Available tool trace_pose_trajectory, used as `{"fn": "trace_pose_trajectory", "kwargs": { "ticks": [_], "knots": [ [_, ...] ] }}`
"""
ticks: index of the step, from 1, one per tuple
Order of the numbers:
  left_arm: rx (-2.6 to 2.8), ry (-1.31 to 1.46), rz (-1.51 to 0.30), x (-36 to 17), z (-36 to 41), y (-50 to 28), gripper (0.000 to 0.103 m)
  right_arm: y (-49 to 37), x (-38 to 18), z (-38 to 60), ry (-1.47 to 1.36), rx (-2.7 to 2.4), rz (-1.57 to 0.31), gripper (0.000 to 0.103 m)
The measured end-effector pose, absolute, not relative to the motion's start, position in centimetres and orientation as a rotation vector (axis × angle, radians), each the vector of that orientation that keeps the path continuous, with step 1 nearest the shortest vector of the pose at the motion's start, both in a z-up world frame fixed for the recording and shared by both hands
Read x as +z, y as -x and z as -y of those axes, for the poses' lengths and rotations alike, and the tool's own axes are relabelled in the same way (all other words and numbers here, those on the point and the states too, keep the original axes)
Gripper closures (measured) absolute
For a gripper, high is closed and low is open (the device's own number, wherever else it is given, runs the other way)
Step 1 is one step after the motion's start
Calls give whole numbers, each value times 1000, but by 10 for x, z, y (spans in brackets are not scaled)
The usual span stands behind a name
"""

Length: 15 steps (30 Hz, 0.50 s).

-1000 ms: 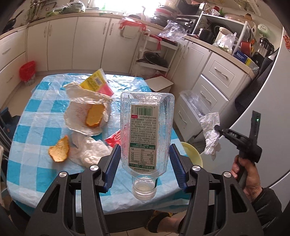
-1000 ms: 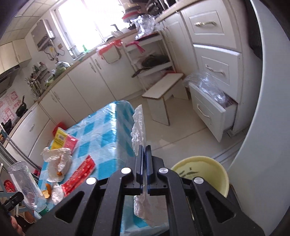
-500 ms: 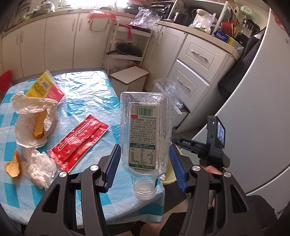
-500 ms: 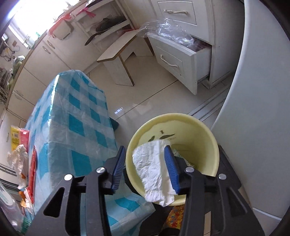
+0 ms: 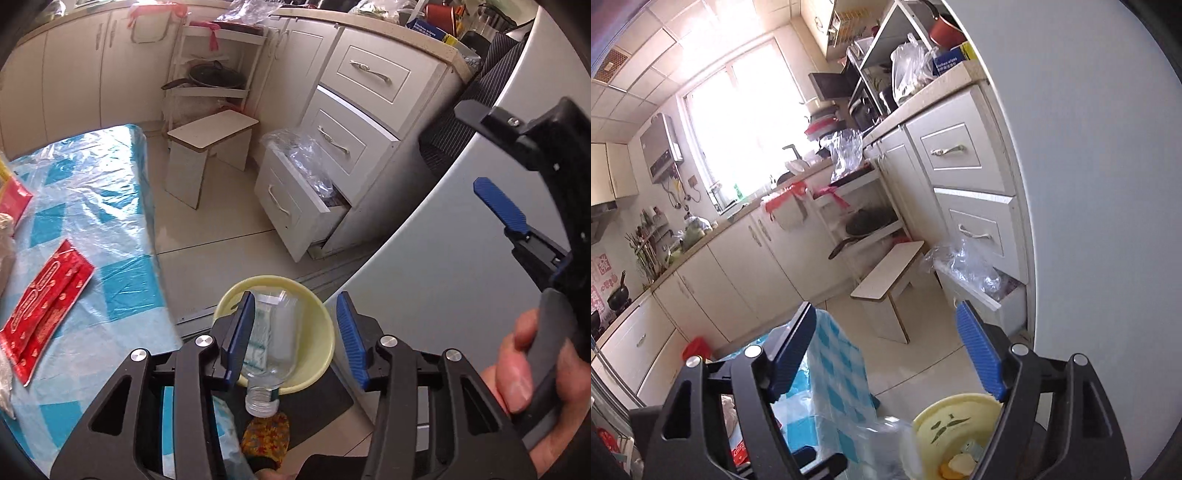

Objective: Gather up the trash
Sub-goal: 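Carry the bottle and tissue to the yellow bucket and release both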

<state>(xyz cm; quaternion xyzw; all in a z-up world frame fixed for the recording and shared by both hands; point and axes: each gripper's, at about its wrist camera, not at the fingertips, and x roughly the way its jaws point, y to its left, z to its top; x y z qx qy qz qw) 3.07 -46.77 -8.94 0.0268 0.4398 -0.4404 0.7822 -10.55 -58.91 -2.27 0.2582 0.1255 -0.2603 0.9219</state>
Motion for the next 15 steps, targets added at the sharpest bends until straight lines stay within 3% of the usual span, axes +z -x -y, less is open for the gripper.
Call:
{"fn": "trace_pose_trajectory", "kwargs": {
  "ticks": [6, 15],
  "knots": [
    [-941, -71, -1011, -116, 504, -40, 60, 112, -24, 614, -590, -554, -236, 28],
    [-885, -67, -990, -108, 452, -35, 58, 116, -32, 627, -687, -542, -274, 27]
  ]
}}
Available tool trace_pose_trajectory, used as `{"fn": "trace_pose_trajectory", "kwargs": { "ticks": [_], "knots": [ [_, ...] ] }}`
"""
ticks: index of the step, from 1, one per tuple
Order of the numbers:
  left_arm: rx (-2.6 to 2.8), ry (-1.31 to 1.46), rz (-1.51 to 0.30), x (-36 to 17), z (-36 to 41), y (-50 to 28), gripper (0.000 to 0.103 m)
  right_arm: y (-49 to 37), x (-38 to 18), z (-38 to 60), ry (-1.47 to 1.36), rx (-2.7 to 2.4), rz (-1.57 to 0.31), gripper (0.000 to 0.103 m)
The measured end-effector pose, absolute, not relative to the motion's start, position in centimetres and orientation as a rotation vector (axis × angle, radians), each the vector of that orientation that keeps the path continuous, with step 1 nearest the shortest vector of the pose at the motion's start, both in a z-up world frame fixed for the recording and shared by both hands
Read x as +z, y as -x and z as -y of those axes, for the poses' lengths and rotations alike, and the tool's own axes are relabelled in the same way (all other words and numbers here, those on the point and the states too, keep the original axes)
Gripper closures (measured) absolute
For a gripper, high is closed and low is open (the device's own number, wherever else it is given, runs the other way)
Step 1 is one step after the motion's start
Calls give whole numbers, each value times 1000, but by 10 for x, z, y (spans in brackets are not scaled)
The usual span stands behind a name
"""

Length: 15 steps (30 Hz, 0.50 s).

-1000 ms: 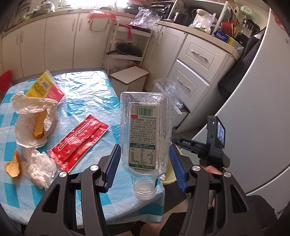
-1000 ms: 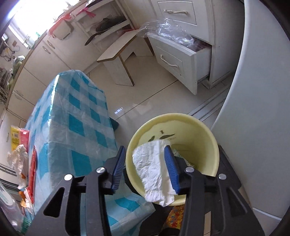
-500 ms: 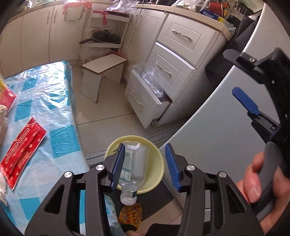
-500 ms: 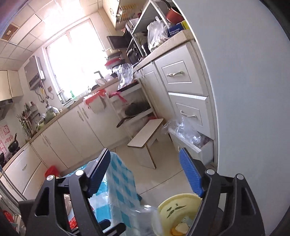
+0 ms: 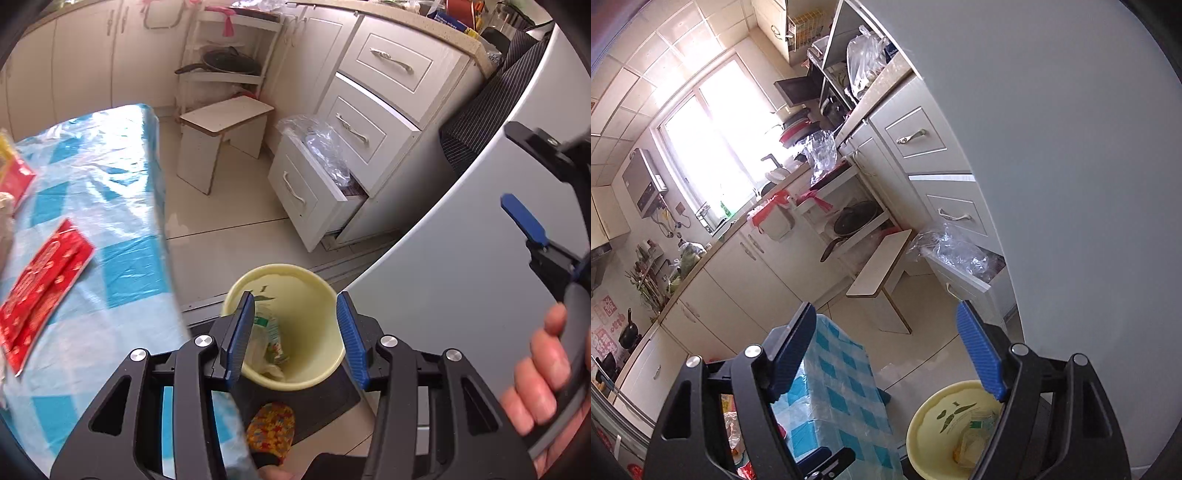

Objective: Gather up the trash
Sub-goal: 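Carry the bottle and tissue to the yellow bucket and release both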

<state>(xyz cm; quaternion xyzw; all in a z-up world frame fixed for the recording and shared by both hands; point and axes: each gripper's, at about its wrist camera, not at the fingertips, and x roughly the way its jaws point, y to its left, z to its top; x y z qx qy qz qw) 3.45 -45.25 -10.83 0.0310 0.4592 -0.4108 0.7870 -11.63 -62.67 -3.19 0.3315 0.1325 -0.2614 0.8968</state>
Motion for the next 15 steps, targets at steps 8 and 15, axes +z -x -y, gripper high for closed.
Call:
{"fn": "trace_pose_trajectory", "kwargs": {
  "ticks": [8, 15],
  "knots": [
    [-750, -122, -874, -83, 357, -25, 28, 88, -25, 595, -603, -466, -337, 22],
    [-546, -133, -831, -78, 255, -41, 18, 48, -26, 561, -524, -388, -414, 20]
  ]
}}
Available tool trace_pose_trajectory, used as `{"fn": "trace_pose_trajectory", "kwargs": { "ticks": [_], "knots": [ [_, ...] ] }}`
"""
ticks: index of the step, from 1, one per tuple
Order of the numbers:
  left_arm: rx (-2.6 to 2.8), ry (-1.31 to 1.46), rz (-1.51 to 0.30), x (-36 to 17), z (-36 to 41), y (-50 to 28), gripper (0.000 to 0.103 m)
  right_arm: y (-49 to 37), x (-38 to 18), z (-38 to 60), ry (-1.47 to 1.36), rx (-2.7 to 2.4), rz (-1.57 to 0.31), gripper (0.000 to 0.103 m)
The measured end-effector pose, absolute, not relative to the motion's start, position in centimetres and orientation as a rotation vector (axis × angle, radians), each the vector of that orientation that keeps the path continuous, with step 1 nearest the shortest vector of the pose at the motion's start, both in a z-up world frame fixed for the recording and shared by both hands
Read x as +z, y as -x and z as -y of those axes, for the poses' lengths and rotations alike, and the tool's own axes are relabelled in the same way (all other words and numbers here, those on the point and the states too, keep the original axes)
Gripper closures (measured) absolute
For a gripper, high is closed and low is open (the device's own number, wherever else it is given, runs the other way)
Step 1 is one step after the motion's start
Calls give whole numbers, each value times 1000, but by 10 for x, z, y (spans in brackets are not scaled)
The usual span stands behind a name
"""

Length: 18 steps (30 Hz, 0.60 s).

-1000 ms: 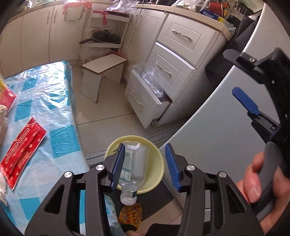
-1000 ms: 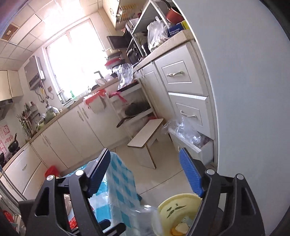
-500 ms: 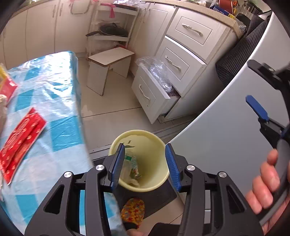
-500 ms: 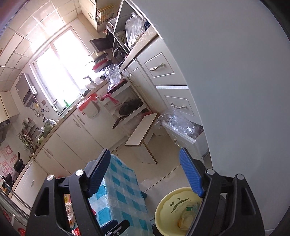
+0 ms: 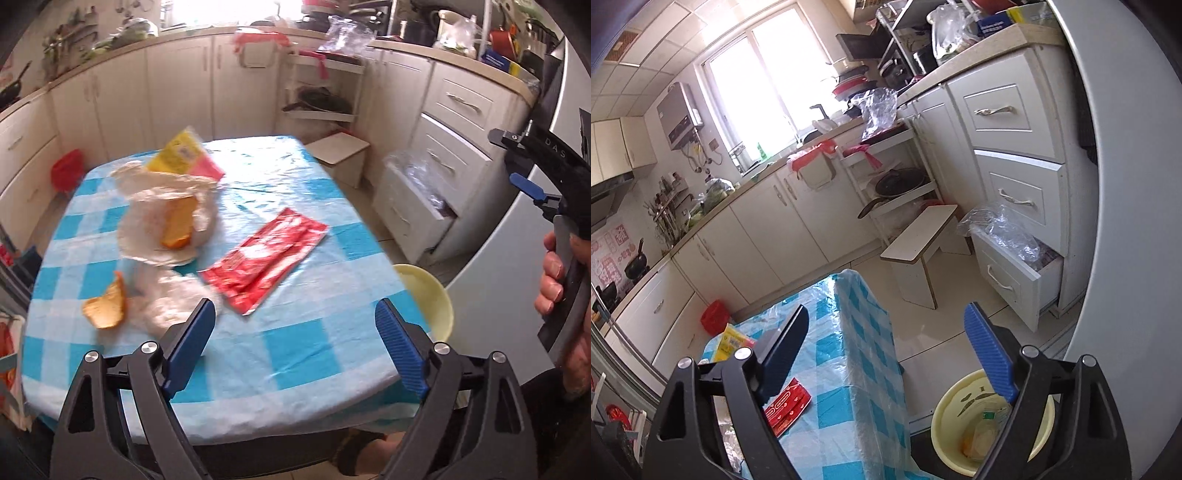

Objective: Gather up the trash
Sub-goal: 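Move both tools back over the table toward the tissue and peel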

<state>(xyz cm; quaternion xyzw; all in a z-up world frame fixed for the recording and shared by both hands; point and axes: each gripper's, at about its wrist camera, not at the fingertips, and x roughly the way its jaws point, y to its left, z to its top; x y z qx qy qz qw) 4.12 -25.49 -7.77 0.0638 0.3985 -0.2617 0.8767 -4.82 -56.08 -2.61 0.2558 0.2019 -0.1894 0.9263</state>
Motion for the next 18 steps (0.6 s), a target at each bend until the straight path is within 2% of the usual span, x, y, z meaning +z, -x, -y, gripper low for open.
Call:
{"fn": "trace_pose_trajectory", "kwargs": {
  "ticks": [9, 18],
  "knots": [
    [-276, 17, -883, -92, 120, -78, 18, -2, -36, 511, -429, -281, -510, 20],
    [-229, 64, -863, -83, 92, -78, 18, -30, -43, 466, -335, -165, -579, 20]
  ]
}}
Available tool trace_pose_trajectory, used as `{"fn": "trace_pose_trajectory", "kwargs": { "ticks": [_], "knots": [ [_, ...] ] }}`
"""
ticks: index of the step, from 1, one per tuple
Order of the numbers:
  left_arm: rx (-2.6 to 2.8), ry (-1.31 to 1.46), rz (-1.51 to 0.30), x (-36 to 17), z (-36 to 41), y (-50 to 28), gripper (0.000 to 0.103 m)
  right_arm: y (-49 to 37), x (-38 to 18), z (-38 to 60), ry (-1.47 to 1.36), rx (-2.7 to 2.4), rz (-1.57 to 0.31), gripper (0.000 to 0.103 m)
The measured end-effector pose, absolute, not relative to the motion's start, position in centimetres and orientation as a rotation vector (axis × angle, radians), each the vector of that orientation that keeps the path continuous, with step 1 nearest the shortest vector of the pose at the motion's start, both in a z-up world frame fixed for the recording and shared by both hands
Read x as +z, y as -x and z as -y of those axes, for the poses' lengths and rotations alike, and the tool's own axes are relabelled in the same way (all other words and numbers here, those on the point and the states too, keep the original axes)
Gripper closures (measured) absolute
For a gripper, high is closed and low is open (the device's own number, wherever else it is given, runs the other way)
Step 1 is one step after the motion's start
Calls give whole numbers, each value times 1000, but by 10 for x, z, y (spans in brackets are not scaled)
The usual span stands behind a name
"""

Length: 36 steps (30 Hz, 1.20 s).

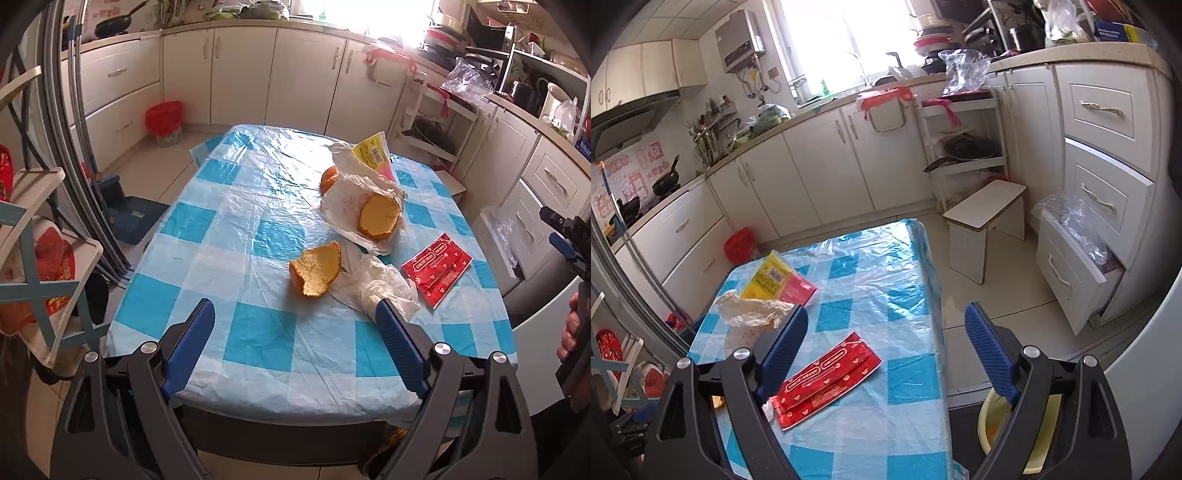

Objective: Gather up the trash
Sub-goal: 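Move both tools back over the table toward the tissue and peel, then grasp the white tissue with the right tool while the left tool grasps the orange peel piece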

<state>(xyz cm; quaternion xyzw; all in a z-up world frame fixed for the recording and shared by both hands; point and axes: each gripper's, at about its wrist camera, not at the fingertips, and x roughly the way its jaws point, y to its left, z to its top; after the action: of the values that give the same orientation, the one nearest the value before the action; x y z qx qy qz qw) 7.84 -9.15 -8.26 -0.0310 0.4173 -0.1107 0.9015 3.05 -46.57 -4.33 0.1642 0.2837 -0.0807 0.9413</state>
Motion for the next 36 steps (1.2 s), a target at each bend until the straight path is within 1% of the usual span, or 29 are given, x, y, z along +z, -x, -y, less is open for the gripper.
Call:
{"fn": "trace_pose_trajectory", "kwargs": {
  "ticks": [10, 13, 16, 18, 19, 21, 22, 25, 27, 29, 30, 32, 36],
  "knots": [
    [-193, 104, -899, -96, 76, -86, 18, -43, -70, 369, -77, 128, -684, 20],
    [-185, 104, -899, -97, 74, -88, 18, -47, -82, 334, -9, 247, -713, 23],
    [-176, 110, -908, -99, 71, -90, 18, -47, -97, 301, 62, 342, -747, 30],
    [-172, 114, -913, -101, 69, -91, 18, -49, -110, 285, 84, 377, -778, 41],
    [-171, 117, -915, -101, 68, -92, 18, -51, -117, 277, 93, 393, -800, 44],
    [-172, 120, -916, -102, 68, -92, 18, -56, -128, 267, 114, 410, -835, 55],
    [-174, 120, -916, -102, 68, -93, 18, -58, -132, 264, 119, 416, -844, 57],
    [-180, 121, -918, -104, 70, -96, 18, -62, -140, 260, 124, 428, -865, 70],
    [-185, 123, -921, -106, 72, -99, 18, -63, -142, 260, 121, 436, -879, 86],
    [-191, 117, -924, -109, 76, -102, 18, -63, -143, 261, 116, 441, -883, 94],
    [-193, 114, -926, -110, 79, -104, 18, -63, -143, 262, 112, 444, -883, 97],
    [-197, 114, -931, -113, 84, -109, 18, -61, -140, 265, 106, 447, -879, 99],
    [-194, 107, -940, -120, 93, -123, 18, -58, -137, 268, 98, 448, -879, 98]
  ]
}}
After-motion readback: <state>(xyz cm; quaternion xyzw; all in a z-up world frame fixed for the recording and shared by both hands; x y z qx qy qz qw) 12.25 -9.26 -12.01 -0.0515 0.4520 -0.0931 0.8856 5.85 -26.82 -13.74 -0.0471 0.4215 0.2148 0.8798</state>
